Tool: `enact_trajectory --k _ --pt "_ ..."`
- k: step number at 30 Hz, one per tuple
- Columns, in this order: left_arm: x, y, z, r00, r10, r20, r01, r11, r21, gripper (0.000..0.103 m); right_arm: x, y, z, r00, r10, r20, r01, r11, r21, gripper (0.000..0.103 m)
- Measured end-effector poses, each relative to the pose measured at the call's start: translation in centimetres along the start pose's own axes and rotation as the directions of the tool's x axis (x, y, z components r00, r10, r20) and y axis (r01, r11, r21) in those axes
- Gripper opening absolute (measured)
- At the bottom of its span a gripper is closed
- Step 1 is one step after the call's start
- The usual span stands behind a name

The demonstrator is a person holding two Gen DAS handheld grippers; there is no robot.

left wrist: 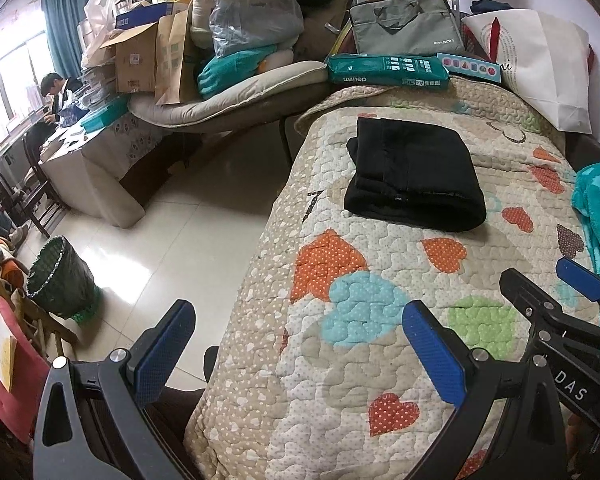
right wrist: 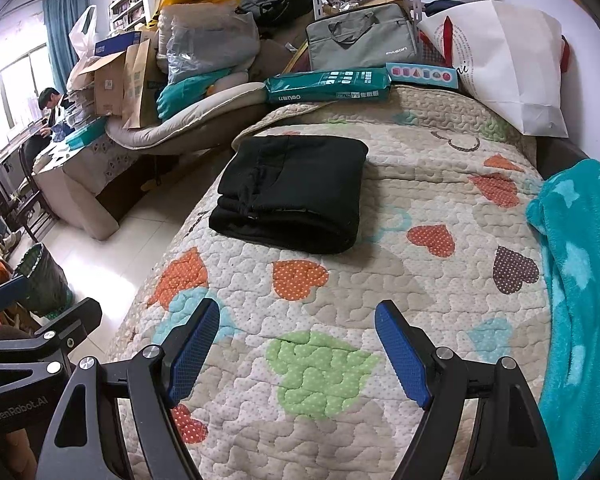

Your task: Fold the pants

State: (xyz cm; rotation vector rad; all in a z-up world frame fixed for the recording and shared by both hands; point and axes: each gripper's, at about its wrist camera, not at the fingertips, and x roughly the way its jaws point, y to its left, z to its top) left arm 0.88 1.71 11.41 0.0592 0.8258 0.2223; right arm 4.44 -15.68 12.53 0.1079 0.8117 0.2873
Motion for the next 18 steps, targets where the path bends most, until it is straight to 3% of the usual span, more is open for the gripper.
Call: enact_trajectory --k 18 --pt "0.72 0.22 -0.21 1.000 -0.013 -0.028 0.013 1.000 -0.013 0.103 0.11 0.27 -0.15 1.000 0.001 -0.002 -0.001 1.000 -0.005 0.085"
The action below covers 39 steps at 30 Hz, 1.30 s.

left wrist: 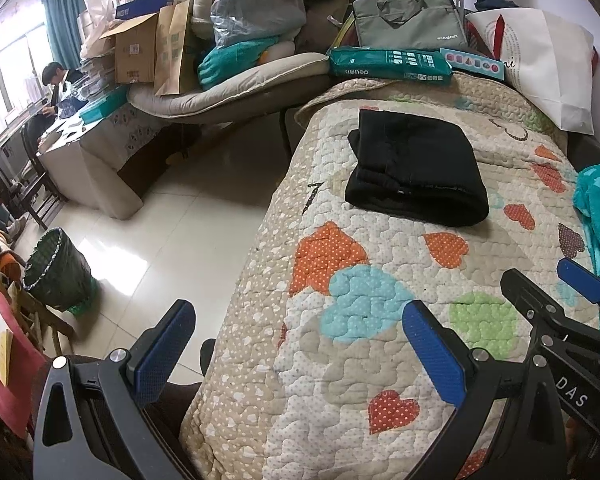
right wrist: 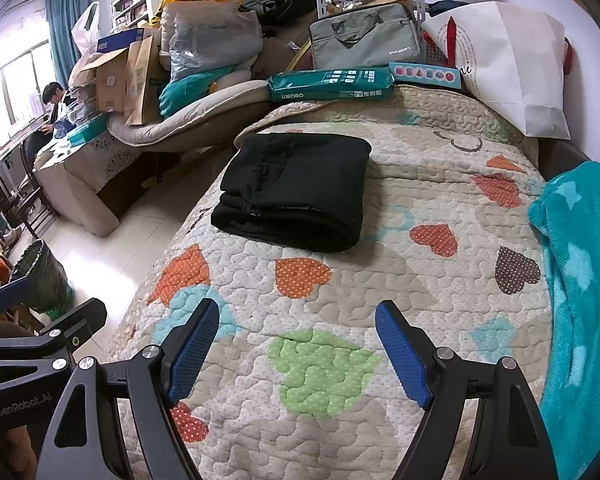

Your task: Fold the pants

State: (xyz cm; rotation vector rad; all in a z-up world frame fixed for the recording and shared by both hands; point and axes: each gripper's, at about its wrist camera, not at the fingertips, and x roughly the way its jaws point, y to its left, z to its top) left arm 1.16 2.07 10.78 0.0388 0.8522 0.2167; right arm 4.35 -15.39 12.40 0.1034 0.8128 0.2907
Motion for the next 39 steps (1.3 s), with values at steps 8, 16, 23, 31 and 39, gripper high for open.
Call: enact_trajectory --k 8,16,23,31,39 --pt "0.4 0.1 -0.1 1.000 0.000 -0.013 0.000 1.000 -0.005 0.103 0.3 0.1 -0.2 1.000 0.008 -0.003 -0.008 1.000 -0.015 0.085" --pt "1.0 0.4 -0.1 0.999 -0.007 -0.037 0.006 1.000 -0.019 0.103 0.4 -0.1 -0.2 1.000 0.011 -0.010 -0.011 1.000 -0.021 0.085" --pt "1.5 0.6 -0.1 0.999 -0.006 -0.048 0.005 1.000 -0.026 0.103 0.6 -0.2 -0.2 1.000 0.011 -0.020 -0.011 0.999 -0.034 0.085" --pt "1.9 0.7 -0.1 0.998 -0.009 -0.062 0.007 0.999 -0.032 0.103 0.6 -0.1 -0.2 1.000 0.010 -0.024 -0.011 0.999 -0.036 0.085" --pt "2.4 0.8 -0.2 0.997 -0.012 -0.078 0.009 0.999 -0.036 0.103 0.8 -0.3 -0.2 0.999 0.003 -0.033 -0.005 0.999 -0.046 0.085"
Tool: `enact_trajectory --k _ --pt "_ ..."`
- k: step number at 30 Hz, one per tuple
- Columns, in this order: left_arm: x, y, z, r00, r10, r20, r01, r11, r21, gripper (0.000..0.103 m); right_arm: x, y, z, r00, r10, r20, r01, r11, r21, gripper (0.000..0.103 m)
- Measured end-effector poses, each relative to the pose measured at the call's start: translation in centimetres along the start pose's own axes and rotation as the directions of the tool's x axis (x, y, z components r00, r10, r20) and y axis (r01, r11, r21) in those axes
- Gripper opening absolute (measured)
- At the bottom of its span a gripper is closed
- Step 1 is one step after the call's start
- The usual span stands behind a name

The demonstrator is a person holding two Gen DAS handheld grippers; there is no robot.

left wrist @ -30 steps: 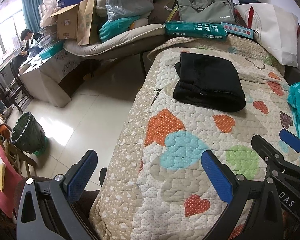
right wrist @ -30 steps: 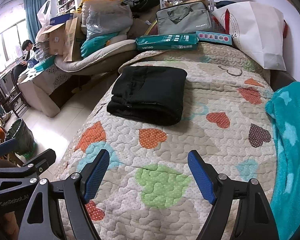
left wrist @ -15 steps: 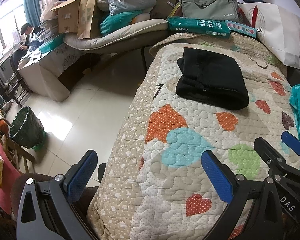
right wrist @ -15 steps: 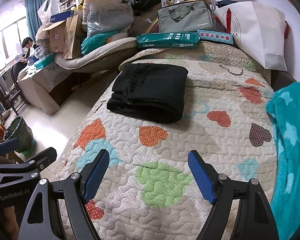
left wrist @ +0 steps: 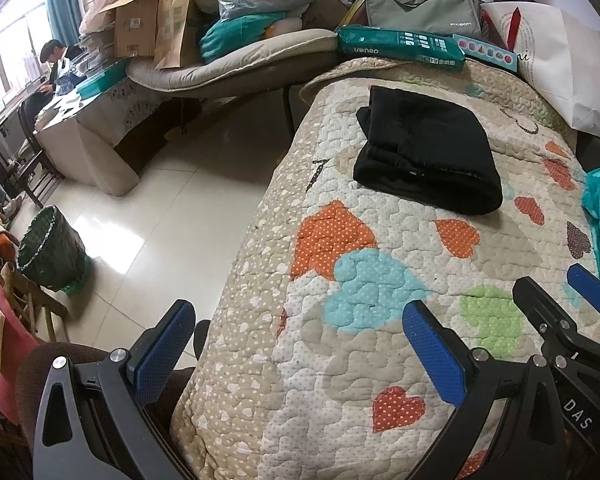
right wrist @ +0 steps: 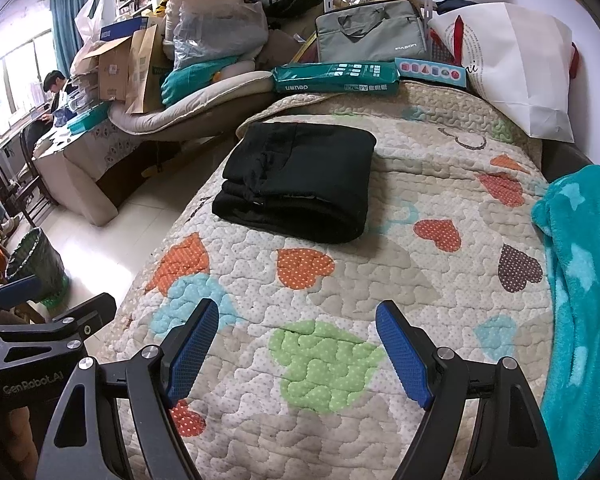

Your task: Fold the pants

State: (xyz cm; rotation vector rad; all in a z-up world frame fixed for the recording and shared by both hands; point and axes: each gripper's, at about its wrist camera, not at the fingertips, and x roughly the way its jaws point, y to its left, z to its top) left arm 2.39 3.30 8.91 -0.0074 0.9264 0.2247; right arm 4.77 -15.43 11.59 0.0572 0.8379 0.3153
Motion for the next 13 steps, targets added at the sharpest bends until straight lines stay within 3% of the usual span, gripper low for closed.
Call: enact_trajectory --k 13 --pt "1.3 -0.9 0.4 1.000 0.009 -0.007 -0.008 0.999 0.041 0.103 0.1 -0.8 -0.3 0.999 -0.032 -0.029 0.033 0.999 0.018 0.086"
